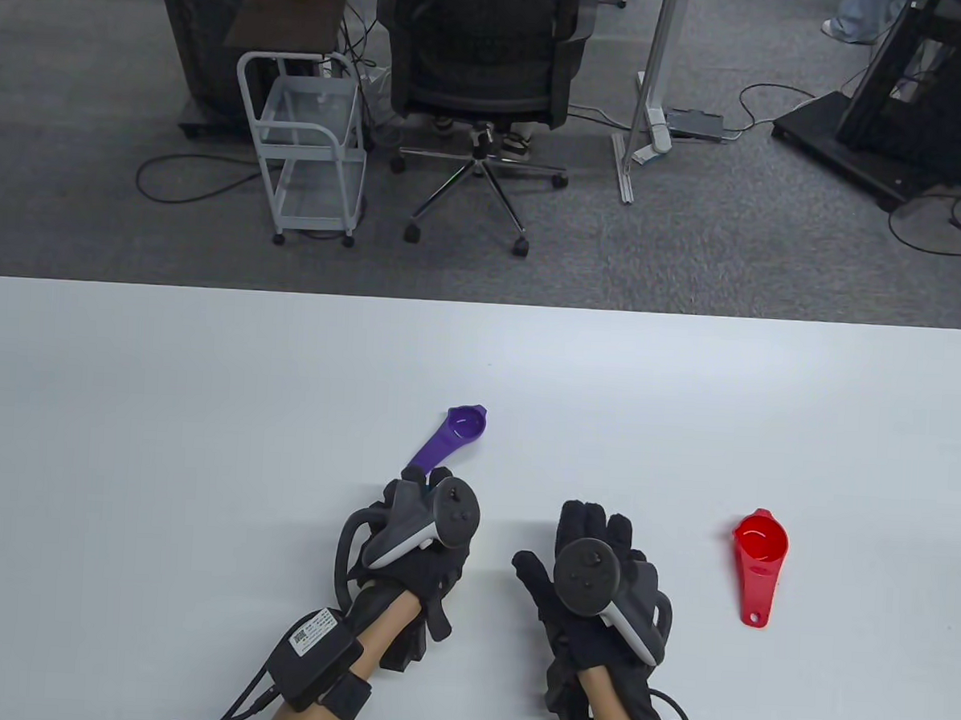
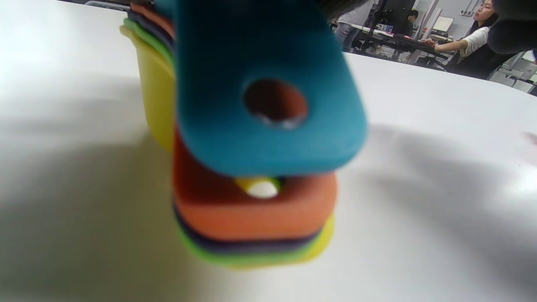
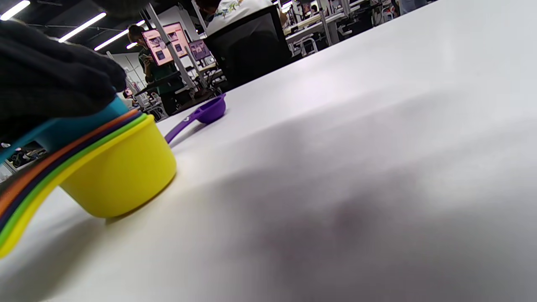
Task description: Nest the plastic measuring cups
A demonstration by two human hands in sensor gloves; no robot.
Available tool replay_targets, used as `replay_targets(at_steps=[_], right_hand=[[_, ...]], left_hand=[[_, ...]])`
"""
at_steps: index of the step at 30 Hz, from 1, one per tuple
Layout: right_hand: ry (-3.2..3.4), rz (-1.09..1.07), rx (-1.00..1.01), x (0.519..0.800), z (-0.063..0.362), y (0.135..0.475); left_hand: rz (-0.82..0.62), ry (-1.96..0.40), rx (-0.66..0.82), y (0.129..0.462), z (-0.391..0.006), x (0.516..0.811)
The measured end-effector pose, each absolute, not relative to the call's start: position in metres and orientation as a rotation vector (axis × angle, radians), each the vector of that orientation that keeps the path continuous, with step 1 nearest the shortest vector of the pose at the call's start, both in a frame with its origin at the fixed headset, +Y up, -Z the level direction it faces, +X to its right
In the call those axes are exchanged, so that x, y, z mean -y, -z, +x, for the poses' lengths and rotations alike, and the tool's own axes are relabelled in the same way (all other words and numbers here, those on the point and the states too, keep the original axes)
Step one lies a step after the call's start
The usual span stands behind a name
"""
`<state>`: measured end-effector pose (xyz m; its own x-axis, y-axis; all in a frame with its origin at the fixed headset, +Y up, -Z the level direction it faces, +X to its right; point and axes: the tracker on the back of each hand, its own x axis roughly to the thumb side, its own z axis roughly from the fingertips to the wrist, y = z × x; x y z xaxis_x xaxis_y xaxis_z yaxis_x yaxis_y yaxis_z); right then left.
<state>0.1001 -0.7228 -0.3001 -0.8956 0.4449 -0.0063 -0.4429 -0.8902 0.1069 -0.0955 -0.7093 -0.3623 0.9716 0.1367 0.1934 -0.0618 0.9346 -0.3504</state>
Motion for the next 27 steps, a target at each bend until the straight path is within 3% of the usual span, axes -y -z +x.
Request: replay_targets(at_steps=[9, 13, 18, 22, 27], right_hand=[[-2.689, 0.014, -0.218, 0.726, 0.100, 0.301], [-2.695, 0.020, -0.208, 0.726, 0.100, 0.301], [-2.751, 0.012, -0.187, 0.726, 0.100, 0.302], [-2.857, -0.039, -0.155, 0.724, 0.101, 0.303], [-2.994, -0.132, -0.098, 0.721, 0.114, 0.315]], left_hand=[[-0.401, -0.100, 0.216, 0.363, -0.096, 0.717], [-0.305, -0.179, 0.264, 0.358, -0.107, 0.693], [-0.087, -0.083, 0.344, 0.337, -0.150, 0.659], [-0.054, 0.104, 0.285, 0.327, -0.198, 0.672], [-0.090, 0.010, 0.201, 0.329, -0.243, 0.691]])
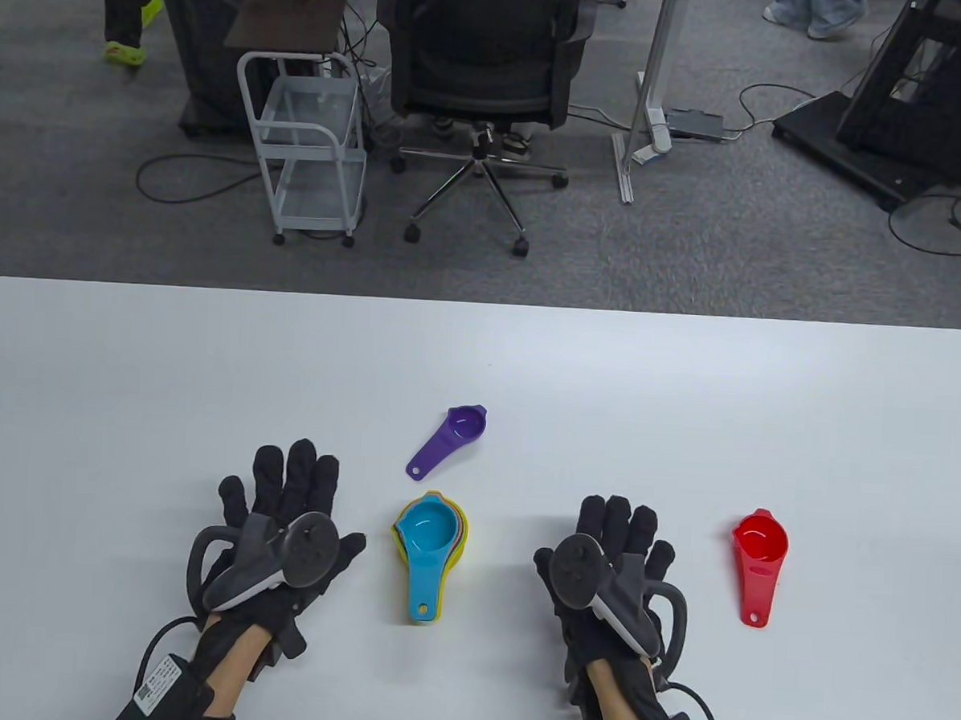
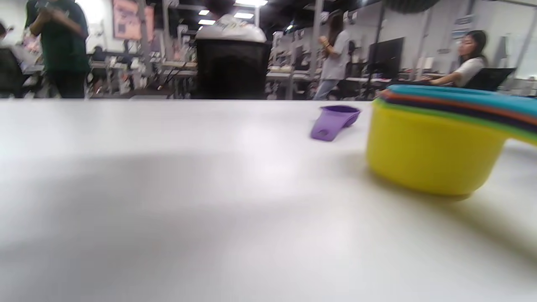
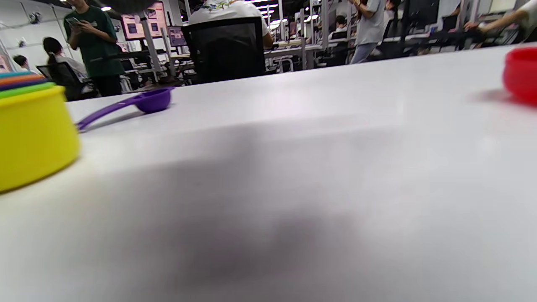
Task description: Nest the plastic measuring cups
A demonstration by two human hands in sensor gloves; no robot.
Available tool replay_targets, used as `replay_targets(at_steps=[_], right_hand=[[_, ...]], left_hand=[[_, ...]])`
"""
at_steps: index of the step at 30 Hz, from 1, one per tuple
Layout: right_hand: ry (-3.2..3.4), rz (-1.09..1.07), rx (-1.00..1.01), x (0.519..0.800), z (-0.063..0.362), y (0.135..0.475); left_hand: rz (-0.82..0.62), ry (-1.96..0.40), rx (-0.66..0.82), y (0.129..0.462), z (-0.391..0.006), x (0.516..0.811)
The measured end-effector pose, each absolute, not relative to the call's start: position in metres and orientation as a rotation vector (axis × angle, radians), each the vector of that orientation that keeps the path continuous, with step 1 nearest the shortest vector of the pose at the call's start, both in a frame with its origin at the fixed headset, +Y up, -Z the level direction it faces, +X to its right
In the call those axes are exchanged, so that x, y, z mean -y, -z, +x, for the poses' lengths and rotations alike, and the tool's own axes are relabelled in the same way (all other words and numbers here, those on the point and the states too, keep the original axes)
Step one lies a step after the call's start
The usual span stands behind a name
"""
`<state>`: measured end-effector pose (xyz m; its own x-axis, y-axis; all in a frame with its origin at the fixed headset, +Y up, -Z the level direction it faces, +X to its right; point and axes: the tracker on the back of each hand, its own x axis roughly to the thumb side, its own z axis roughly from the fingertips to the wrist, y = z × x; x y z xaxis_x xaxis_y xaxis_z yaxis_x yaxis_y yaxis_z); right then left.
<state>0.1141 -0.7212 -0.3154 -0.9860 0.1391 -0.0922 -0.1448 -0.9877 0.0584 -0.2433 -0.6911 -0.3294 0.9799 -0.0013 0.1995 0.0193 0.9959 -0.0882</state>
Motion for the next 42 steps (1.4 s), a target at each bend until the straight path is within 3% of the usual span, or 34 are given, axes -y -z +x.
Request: replay_targets(at_steps=[5, 9, 12, 25, 29, 34, 37, 42], right_hand=[[-3.201, -0.383, 0.109, 0.716, 0.172, 0.336], [-3.170, -0.638, -0.095, 0.730, 0.235, 0.344], [-3.025, -0.679, -0.117, 0.734, 0.263, 0.346], [-3.244, -0.789, -0.443, 0.762, 0.281, 0.366], [-3.226, -0.787, -0.405, 0.765, 0.285, 0.364], [-3.218, -0.611, -0.181, 0.742, 0.264, 0.360], [-3.073, -0.313, -0.036, 0.715, 0.209, 0.353], [-3.061, -0.008, -0.012, 0.681, 0.095, 0.339]], left_hand=[[-0.098, -0.005, 0.182, 0.328, -0.256, 0.696], [-0.122, 0.011, 0.170, 0.331, -0.254, 0.702], [-0.150, 0.036, 0.166, 0.331, -0.251, 0.705], [-0.324, -0.022, 0.163, 0.332, -0.257, 0.726], [-0.341, -0.028, 0.153, 0.334, -0.258, 0.728], [-0.328, -0.032, 0.154, 0.334, -0.256, 0.725], [-0.314, -0.042, 0.145, 0.335, -0.255, 0.723], [-0.303, -0.032, 0.145, 0.334, -0.257, 0.722]])
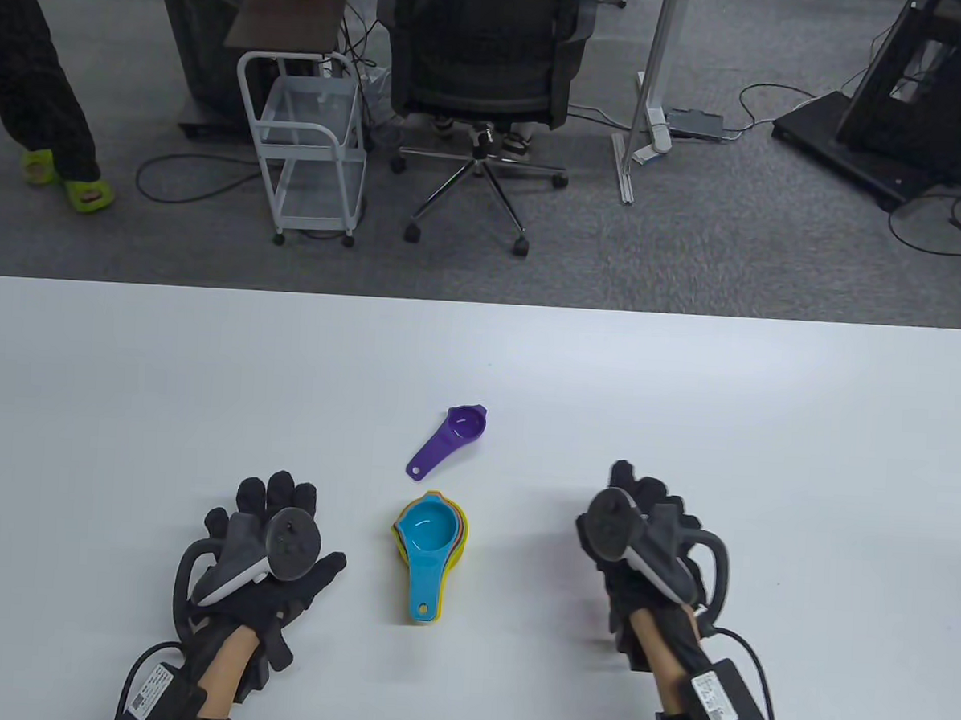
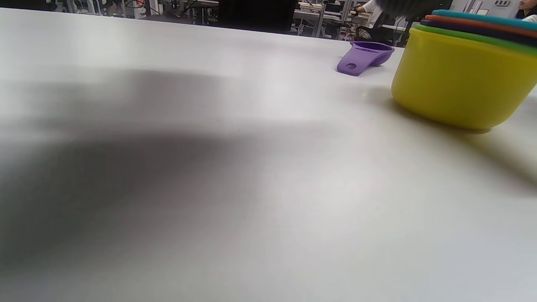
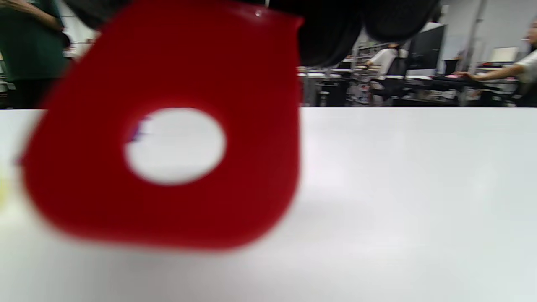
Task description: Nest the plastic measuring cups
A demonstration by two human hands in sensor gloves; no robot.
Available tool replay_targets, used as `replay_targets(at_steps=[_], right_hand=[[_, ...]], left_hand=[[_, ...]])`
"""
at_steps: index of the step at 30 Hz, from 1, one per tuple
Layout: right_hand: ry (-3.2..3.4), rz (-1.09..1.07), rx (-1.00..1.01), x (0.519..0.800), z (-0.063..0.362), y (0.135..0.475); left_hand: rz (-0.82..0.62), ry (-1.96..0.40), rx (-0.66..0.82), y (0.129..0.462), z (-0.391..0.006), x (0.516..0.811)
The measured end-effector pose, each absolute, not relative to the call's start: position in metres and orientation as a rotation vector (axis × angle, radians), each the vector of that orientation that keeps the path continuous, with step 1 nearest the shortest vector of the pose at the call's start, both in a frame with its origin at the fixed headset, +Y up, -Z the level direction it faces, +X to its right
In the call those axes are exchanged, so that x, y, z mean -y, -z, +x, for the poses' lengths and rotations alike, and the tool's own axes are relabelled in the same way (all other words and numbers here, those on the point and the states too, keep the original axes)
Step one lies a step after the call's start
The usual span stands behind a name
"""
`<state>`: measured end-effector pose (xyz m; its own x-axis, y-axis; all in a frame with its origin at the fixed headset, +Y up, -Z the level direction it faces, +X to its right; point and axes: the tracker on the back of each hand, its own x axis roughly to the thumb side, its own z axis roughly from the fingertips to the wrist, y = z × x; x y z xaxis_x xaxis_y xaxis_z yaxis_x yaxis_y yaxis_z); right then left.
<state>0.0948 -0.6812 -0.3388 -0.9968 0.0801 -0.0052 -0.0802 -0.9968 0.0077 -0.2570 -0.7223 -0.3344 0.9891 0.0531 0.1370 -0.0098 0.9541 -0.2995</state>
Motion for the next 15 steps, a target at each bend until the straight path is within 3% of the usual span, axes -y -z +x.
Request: replay_targets(at_steps=[7, 15], right_hand=[[-3.055, 0.078, -0.131, 0.667, -0.021, 0.335], [-3.125, 0.015, -0.196, 0.681, -0.066, 0.349]], left_hand=[[-0.295, -0.033, 0.128, 0.332, -0.263, 0.720], [-0.276, -0.050, 0.131, 0.330, -0.264, 0.715]])
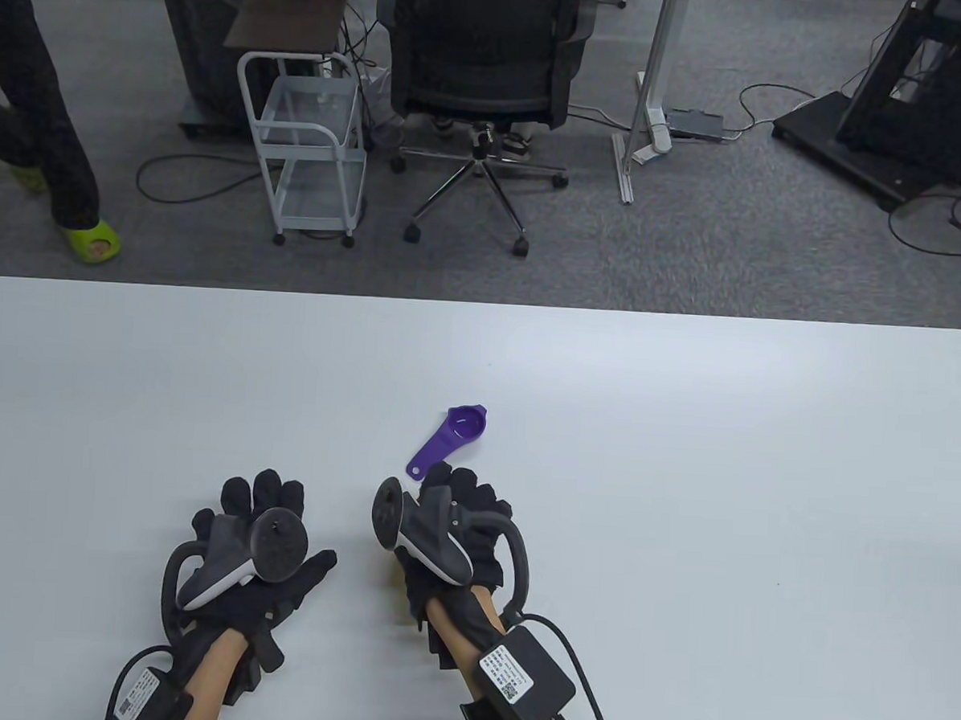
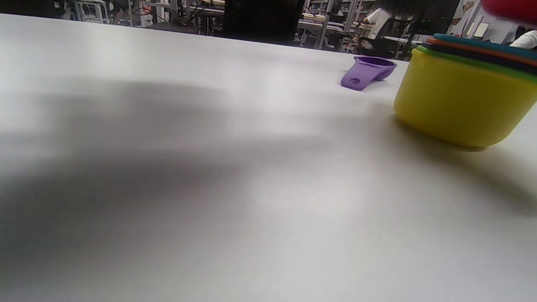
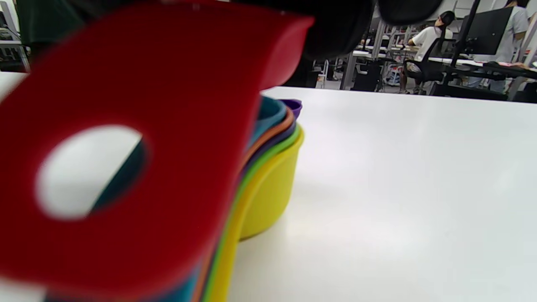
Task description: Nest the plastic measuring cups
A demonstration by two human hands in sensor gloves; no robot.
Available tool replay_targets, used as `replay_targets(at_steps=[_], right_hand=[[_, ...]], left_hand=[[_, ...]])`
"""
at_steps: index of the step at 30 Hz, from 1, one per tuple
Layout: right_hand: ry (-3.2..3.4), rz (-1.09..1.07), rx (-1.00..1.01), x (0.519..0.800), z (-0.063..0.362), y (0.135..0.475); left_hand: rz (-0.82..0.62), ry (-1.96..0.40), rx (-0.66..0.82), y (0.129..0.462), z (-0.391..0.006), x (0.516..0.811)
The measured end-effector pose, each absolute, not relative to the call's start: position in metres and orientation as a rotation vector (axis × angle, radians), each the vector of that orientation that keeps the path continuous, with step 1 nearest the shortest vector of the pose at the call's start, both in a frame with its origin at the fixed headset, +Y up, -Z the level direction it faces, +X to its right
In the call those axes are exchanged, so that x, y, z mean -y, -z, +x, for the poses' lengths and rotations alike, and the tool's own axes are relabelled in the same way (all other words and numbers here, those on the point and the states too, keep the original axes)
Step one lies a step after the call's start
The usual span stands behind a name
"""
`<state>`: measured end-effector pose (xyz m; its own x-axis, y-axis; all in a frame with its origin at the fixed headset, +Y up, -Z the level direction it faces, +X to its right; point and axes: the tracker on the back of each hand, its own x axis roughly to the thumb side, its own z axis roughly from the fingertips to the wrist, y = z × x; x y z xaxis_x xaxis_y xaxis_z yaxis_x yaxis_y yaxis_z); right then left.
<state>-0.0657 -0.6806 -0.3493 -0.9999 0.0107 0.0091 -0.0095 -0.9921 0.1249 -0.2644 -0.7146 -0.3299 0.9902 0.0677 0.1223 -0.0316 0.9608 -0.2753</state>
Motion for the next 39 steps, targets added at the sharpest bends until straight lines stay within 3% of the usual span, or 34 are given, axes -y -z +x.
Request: replay_targets(at_steps=[25, 39], right_hand=[[-3.201, -0.094, -0.268, 0.703, -0.074, 0.364], [-3.184, -0.014, -0.209, 0.710, -0.069, 0.364]], left_hand=[[-0.371, -0.050, 0.095, 0.332, -0.263, 0.722], [-0.383, -0.059, 0.088, 0.331, -0.263, 0.721]])
